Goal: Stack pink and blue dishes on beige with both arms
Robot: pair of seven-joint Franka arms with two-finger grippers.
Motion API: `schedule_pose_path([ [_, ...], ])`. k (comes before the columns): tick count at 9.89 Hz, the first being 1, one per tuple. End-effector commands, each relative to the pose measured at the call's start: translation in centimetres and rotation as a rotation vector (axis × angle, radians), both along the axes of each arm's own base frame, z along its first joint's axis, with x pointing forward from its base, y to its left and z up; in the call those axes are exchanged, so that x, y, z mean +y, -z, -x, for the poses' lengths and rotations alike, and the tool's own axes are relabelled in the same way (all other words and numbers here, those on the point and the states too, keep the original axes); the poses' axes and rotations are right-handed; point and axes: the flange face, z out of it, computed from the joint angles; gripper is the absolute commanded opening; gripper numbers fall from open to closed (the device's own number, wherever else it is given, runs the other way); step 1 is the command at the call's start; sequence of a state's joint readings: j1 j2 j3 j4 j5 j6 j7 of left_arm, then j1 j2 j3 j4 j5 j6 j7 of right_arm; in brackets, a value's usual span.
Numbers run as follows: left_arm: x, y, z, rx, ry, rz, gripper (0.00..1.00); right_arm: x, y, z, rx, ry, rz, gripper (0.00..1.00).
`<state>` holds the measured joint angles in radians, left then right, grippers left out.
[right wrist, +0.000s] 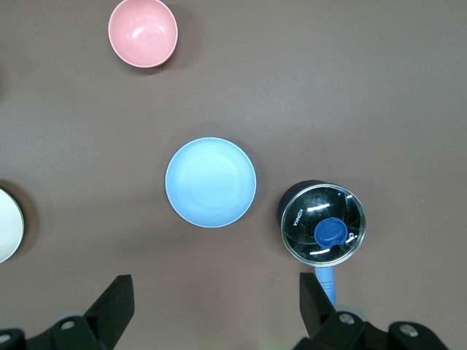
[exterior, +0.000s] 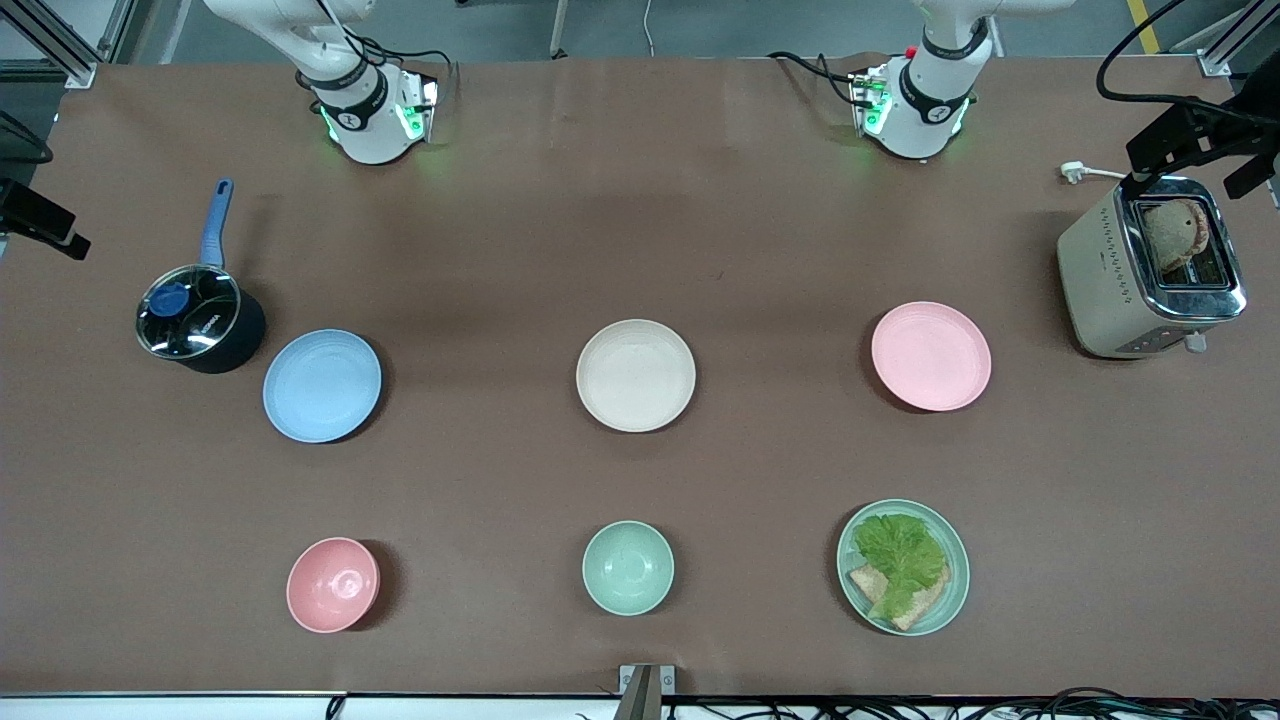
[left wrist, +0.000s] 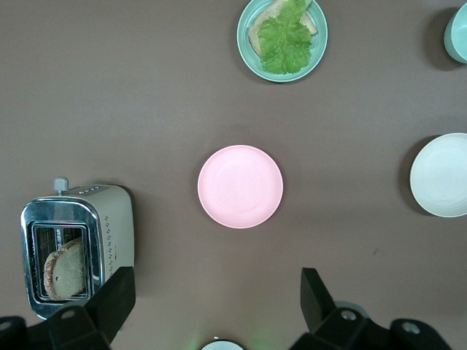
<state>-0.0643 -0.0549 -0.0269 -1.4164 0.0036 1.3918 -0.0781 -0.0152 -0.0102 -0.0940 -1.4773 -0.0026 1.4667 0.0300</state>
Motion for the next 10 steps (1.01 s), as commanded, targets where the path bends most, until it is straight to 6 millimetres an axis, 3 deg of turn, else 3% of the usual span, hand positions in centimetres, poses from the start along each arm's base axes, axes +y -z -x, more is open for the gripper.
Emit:
schedule_pose_path([
  [1, -0.1, 1.6, 0.1, 0.041, 0.011, 0.009, 1.00, 0.0, 0.0, 0.4, 0.003, -0.004, -0.012, 1.00],
  [5, 0.2, 2.9, -0.8, 0.063, 0.006, 0.001, 1.00, -0.8, -0.1, 0.2, -0.003, 0.005, -0.011, 1.00],
  [6, 0.4, 4.3, -1.8, 0.075, 0.001, -0.005, 1.00, -1.6, 1.5, -0.1, 0.026, -0.046, -0.020, 1.00],
  [8, 2.7, 10.1, -3.5, 0.086, 0.007, 0.001, 1.00, -4.5, 8.3, -2.7, 0.061, -0.065, -0.076, 1.00],
  [10, 5.4, 19.7, -4.7, 0.078, 0.066, 0.012, 1.00, -6.8, 16.3, -4.5, 0.054, -0.056, -0.166, 1.00],
])
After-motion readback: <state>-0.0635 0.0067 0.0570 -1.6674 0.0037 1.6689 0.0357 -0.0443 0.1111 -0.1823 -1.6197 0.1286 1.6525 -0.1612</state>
